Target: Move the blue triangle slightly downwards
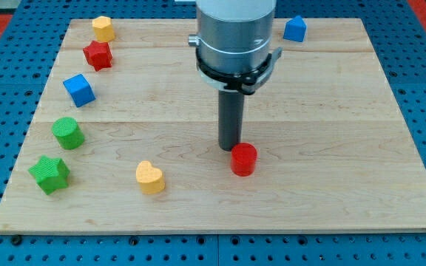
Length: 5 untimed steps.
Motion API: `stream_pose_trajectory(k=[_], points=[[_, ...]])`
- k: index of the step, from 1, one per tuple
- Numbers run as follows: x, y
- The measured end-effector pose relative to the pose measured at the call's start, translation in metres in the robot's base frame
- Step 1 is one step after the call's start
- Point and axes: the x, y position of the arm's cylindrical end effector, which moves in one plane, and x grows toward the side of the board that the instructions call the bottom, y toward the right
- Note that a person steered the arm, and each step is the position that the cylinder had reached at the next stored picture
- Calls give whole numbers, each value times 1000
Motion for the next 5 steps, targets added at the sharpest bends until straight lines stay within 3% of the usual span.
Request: stream_pose_trajectory(k=[2,5], points=[[29,22],[-169,52]])
